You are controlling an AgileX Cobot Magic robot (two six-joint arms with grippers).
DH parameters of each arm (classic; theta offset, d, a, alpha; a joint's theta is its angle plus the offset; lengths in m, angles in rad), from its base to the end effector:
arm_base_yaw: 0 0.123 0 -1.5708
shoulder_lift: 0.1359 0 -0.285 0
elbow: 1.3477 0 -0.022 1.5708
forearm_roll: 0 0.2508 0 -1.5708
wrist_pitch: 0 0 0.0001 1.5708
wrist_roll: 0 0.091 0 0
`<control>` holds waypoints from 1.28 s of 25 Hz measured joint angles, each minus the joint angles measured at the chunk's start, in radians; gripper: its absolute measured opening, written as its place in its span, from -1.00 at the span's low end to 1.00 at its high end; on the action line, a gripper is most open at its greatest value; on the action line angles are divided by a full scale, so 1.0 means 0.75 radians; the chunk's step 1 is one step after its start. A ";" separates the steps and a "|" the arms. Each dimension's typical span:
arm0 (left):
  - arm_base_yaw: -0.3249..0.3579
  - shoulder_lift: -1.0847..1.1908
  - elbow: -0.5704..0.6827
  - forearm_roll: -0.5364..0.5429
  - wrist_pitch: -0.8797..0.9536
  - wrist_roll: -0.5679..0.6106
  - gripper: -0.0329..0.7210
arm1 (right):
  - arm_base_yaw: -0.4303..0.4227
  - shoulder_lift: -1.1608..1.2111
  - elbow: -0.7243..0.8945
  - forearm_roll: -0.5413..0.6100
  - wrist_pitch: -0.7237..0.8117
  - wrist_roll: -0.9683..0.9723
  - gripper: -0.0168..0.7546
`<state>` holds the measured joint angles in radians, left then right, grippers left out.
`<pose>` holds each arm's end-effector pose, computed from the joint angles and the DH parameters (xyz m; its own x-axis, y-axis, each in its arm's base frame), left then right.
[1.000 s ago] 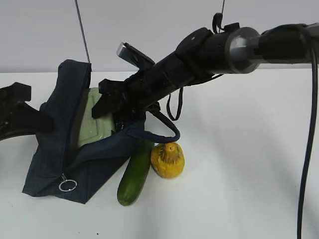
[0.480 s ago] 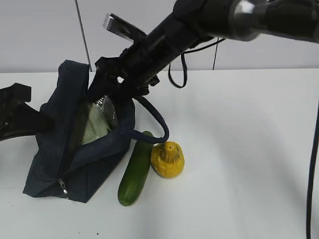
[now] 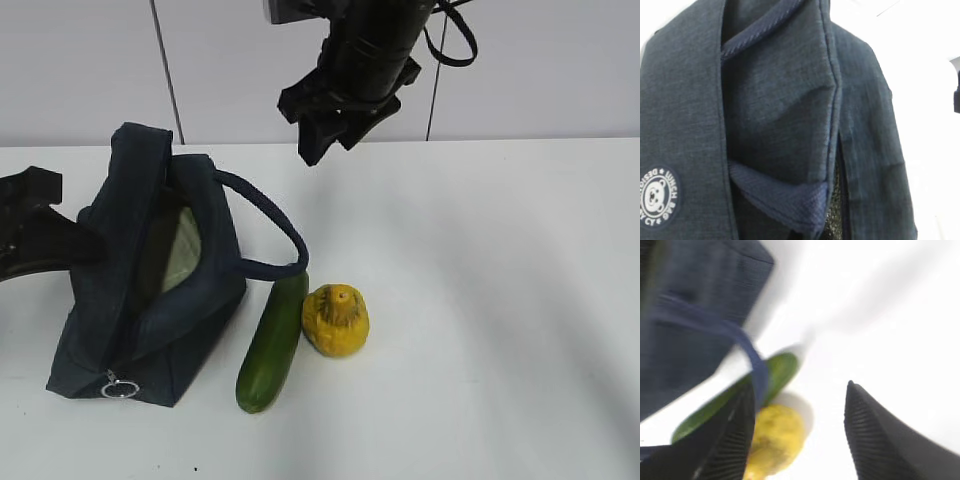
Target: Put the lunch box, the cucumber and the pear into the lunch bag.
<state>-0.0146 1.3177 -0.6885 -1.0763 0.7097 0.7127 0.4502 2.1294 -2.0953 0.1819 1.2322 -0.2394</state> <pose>0.2366 -0.0557 0.2358 -0.8625 -0.1823 -0.4721 0.1545 0.7935 -0.5887 0.4130 0.2169 0.2945 -0.7306 -0.5473 -0.4084 -0.6277 0.7736 0.0863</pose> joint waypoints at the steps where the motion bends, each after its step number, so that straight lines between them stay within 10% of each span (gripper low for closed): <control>1: 0.000 0.000 0.000 0.000 0.000 0.000 -0.95 | 0.000 -0.002 0.003 -0.018 0.000 0.013 0.13; 13: 0.000 0.007 0.000 -0.001 -0.002 0.000 -0.95 | 0.019 -0.112 0.482 -0.046 0.001 0.038 0.03; 32: 0.000 0.008 0.000 -0.001 0.000 0.000 -0.95 | 0.139 0.001 0.508 -0.155 -0.034 0.038 0.25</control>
<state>-0.0146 1.3235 -0.6885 -1.0773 0.7099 0.7127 0.5546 2.1301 -1.7142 0.0653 1.2066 -0.2106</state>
